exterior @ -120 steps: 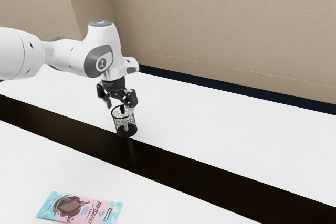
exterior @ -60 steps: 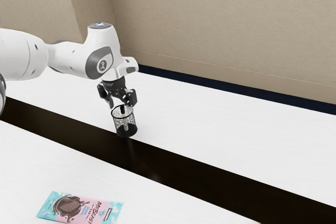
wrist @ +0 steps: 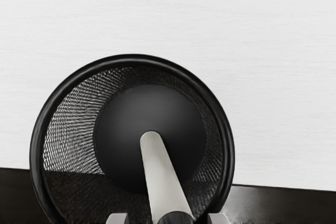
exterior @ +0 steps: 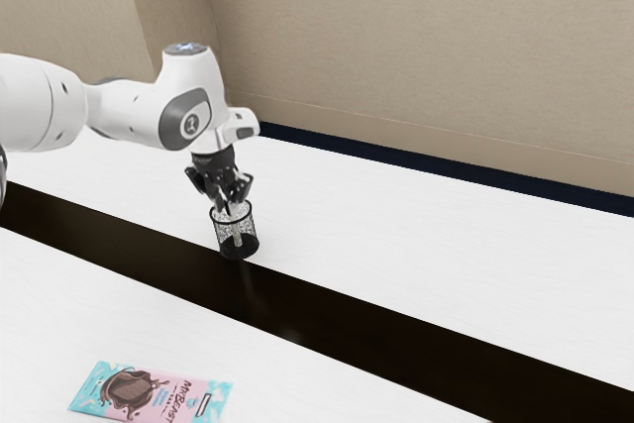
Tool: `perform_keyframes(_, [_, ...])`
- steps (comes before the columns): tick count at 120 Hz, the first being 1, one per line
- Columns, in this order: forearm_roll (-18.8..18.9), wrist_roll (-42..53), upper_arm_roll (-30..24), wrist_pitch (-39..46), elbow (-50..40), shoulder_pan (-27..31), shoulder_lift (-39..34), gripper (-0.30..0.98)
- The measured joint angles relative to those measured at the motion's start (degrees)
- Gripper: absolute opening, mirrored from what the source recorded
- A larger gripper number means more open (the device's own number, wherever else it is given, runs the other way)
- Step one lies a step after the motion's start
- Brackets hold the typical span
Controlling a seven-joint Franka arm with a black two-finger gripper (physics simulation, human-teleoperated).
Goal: Take the marker out of the pen holder and place it to the left of the pen holder.
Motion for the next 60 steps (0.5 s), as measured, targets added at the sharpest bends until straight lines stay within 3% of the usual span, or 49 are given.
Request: perform_keyframes(60, [0.9,-1.1,0.0,0.1,-0.5,0.0,-1.7,-0.06])
